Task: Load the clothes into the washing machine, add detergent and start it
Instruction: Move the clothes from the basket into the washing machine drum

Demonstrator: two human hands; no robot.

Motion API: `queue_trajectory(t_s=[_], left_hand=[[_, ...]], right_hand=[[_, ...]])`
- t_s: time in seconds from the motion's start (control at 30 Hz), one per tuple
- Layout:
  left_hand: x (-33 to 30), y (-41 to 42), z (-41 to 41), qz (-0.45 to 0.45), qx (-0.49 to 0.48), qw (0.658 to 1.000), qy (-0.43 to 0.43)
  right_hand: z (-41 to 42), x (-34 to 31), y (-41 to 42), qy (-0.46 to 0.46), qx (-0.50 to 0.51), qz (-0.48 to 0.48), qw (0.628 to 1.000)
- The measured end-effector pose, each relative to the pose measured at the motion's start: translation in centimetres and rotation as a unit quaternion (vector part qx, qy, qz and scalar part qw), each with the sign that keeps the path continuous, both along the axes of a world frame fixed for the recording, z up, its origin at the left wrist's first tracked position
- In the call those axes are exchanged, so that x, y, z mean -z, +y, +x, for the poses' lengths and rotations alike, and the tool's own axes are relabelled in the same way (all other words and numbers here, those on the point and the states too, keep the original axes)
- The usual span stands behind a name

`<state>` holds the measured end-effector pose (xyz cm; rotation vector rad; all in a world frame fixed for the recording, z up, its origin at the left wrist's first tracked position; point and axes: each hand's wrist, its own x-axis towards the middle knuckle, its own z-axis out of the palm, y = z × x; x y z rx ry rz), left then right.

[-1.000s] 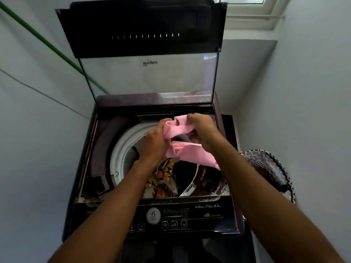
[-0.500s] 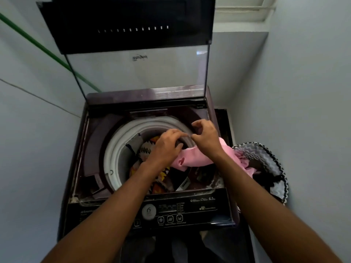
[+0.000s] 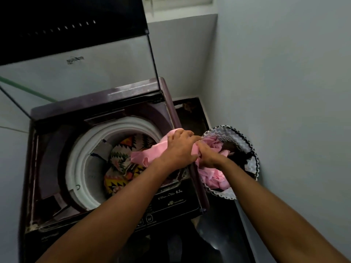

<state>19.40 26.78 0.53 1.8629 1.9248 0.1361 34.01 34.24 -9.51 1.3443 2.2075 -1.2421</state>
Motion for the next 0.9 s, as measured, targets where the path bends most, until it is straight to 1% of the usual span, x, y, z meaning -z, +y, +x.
queue_trajectory(t_s=[0.03,0.1,0.17,0.27,0.4,0.47,0.53,0.6,0.67,0.7,0.73,0.8,0.87,0.9], left_hand=[[0.2,0.0,0.2,-0.005,-0.005,1.000,0.006],[0.4,-0.1,0.3,-0.009,-0.016,1.000,0.005],[0.5,-0.2,0.4,-0.014,-0.019,1.000,0.000],[0.2,-0.2,0.3,-0.016,-0.024,0.999,-0.016],[-0.7,0.1,-0.3,0.046,-0.048,0.995,-0.070],[-1.7,-0.1,-0.6,0.065,-0.088,0.986,-0.126],[-2.8,-0.6,-1.0,0.091,-0.131,0.967,-0.198],[-3.9,-1.0,-1.6,0.134,-0.173,0.942,-0.255],[-5.0,-1.6,-2.6,0.185,-0.205,0.919,-0.282],[-5.5,-1.9,-3.3,0.212,-0.214,0.909,-0.288],[-6.0,-2.1,-3.8,0.237,-0.221,0.899,-0.296],[-6.8,-2.8,-5.5,0.270,-0.253,0.872,-0.321],[-7.5,-3.7,-7.5,0.289,-0.294,0.848,-0.333],[-7.9,-4.0,-8.3,0.305,-0.309,0.841,-0.322]], right_hand=[[-0.1,0.8,0.1,-0.001,-0.012,0.004,1.000],[-0.5,0.0,0.1,0.029,-0.014,0.003,0.999],[-0.4,-1.5,0.5,0.071,0.018,-0.011,0.997],[0.6,-3.8,1.3,0.090,0.052,-0.052,0.993],[1.3,-8.3,1.5,0.151,0.124,-0.082,0.977],[0.8,-10.9,1.7,0.196,0.153,-0.102,0.963],[-0.4,-13.0,1.8,0.244,0.158,-0.120,0.949],[-2.2,-15.0,1.6,0.308,0.164,-0.158,0.924],[-4.7,-17.0,1.2,0.382,0.170,-0.207,0.884],[-6.1,-18.0,1.0,0.408,0.164,-0.221,0.871],[-7.4,-19.0,0.8,0.422,0.155,-0.226,0.864],[-10.4,-20.5,0.1,0.426,0.138,-0.231,0.864],[-13.2,-21.5,-0.7,0.419,0.117,-0.231,0.870],[-14.3,-21.7,-1.0,0.415,0.106,-0.225,0.875]])
